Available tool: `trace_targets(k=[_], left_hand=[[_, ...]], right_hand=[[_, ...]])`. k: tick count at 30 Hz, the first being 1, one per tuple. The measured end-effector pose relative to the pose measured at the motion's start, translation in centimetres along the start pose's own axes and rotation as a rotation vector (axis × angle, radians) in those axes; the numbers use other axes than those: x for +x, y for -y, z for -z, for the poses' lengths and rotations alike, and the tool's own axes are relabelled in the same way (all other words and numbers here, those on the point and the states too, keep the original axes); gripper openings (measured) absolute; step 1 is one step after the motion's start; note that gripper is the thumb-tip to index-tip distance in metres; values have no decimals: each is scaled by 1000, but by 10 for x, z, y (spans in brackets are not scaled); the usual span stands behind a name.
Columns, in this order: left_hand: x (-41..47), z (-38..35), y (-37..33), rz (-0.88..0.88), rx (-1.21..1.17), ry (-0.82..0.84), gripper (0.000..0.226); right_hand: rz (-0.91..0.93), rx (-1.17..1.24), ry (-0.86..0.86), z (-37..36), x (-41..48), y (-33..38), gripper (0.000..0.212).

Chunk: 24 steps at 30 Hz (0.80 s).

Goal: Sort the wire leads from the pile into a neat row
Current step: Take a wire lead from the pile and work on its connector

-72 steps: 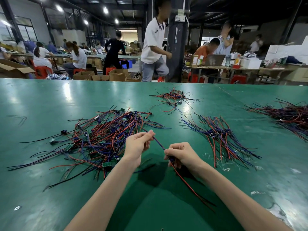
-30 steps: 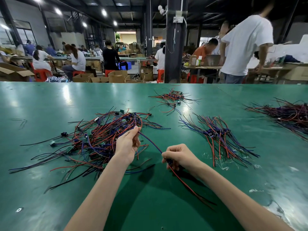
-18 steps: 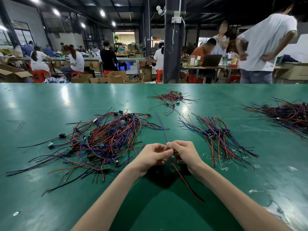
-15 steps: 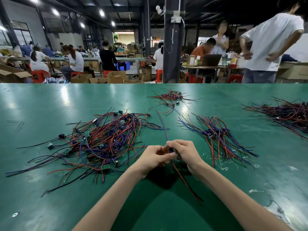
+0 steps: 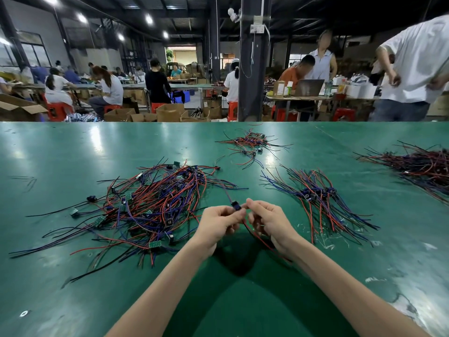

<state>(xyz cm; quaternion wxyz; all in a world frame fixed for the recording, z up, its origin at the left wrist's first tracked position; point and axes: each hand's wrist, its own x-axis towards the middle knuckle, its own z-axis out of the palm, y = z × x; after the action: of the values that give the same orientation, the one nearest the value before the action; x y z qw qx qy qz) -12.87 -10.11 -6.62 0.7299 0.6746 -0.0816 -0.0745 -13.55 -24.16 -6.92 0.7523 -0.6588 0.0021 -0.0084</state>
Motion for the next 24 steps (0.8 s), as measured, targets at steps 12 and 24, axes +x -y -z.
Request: trace_targets(k=[12,24], left_hand=[[4,7,-1,45,-72,-78,21],[5,7,4,-38,37,-125,21]], right_hand=[[-17,-152,218,0,-5,-3,21],[-69,-174,206,0,-9,-4,6]])
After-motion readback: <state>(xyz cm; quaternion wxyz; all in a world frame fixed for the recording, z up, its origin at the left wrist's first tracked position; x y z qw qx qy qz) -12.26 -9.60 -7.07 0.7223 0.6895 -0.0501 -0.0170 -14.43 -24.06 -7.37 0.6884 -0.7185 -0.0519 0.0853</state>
